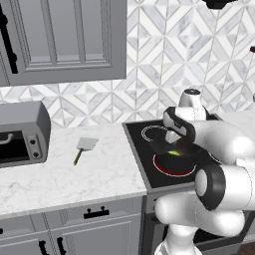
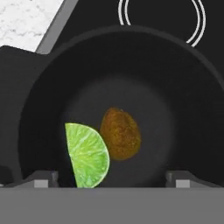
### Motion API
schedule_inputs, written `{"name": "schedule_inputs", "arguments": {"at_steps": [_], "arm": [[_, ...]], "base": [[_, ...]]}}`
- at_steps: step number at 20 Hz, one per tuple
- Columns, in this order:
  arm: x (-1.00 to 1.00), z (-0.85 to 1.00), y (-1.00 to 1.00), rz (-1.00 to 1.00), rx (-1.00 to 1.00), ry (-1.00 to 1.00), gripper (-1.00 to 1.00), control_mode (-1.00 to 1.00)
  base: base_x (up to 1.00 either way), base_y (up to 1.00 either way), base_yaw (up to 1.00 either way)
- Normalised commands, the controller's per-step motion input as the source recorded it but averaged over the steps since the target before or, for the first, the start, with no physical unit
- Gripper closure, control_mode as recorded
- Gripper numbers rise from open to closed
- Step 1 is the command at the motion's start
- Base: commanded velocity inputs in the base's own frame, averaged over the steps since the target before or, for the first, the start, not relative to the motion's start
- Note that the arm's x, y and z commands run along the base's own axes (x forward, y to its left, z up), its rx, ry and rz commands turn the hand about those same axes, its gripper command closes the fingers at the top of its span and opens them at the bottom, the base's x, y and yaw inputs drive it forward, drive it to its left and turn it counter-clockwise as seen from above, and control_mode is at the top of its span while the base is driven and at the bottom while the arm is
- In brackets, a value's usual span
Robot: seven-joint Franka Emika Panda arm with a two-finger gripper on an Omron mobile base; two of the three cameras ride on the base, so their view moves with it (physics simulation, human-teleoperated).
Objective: Put the lemon wedge and avocado in the pot. Retrieve the spatula and lightly stir the vegetables in the pot.
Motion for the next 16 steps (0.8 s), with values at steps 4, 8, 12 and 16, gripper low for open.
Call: {"name": "schedule_inputs", "arguments": {"at_steps": [4,8,12,16], "arm": [[-0.64,0.99,0.64,0.0,-0.06,0.0,-1.0,-1.0],[-0.48,0.59,1.0,0.05,0.0,0.02,-1.0,-1.0],[-0.15,0.08,1.0,0.06,0.0,0.04,-1.0,-1.0],[0.0,-0.39,1.0,0.01,0.0,0.0,-1.0,-1.0]], "base": [[0.0,0.0,0.0],[0.0,0.0,0.0],[0.0,0.0,0.0],[0.0,0.0,0.0]]}}
